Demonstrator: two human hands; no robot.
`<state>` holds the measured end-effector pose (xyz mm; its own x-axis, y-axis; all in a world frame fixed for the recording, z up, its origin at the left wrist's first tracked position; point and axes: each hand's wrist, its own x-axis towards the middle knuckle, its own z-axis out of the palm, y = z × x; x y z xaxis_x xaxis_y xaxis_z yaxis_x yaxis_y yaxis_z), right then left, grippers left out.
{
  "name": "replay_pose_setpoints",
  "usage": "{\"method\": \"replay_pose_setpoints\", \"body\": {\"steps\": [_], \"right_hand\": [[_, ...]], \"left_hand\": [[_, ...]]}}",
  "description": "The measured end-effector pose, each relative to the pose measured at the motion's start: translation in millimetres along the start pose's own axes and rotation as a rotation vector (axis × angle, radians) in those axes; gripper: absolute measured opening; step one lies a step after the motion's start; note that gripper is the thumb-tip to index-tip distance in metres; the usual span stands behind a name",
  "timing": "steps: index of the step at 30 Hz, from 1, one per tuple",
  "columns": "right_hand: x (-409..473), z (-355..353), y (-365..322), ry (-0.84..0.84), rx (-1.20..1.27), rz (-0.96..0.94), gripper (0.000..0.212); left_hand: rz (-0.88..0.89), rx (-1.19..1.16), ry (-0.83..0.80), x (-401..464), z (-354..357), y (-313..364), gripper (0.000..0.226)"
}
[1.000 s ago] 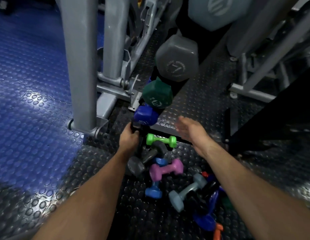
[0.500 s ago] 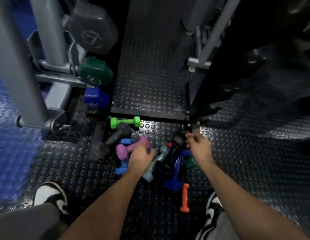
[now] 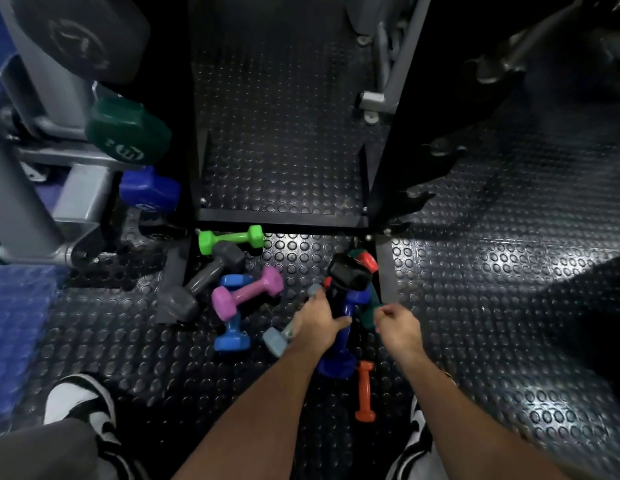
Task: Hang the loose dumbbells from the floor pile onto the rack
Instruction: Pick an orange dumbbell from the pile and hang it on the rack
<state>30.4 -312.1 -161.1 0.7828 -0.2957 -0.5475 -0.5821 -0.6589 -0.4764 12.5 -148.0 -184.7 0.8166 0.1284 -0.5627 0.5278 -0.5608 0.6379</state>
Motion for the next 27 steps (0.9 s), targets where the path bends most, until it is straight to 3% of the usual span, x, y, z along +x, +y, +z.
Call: {"method": "replay_pose_setpoints", "body": {"steps": [5,8,12,14,17,19,27], "right_hand": [[2,12,34,-0.024,-0.204,0.146,0.031],[3,25,64,-0.188,-0.28,0.24,0.036],[5,43,95,-0.337,-0.349,0.224,0.023],[4,47,99,-0.326,-0.306,0.196,0.02],[3,50,100,-0.309,-0.217,0.14,0.046],[3,53,100,-0.33,-0.248,0.07,0.052],[4,59,97,-0.291,-0.314,-0.015,0.031]], "left_hand": [[-0.008,-0.066,0.018,13,3,-3,0.053],[-0.013,-0.17,-0.021,22,0,-14,0.048],[-0.035,-0.238,-0.083,40,-12,-24,0.031],[-0.038,-0.186,-0.094,47,-19,-26,0.03],[-0.022,0.046,-0.051,56,-26,-26,0.036],[-0.039,0.165,-0.06,64,-30,-24,0.033],[-0.033,0.329,-0.059,63,-52,-41,0.034]]}}
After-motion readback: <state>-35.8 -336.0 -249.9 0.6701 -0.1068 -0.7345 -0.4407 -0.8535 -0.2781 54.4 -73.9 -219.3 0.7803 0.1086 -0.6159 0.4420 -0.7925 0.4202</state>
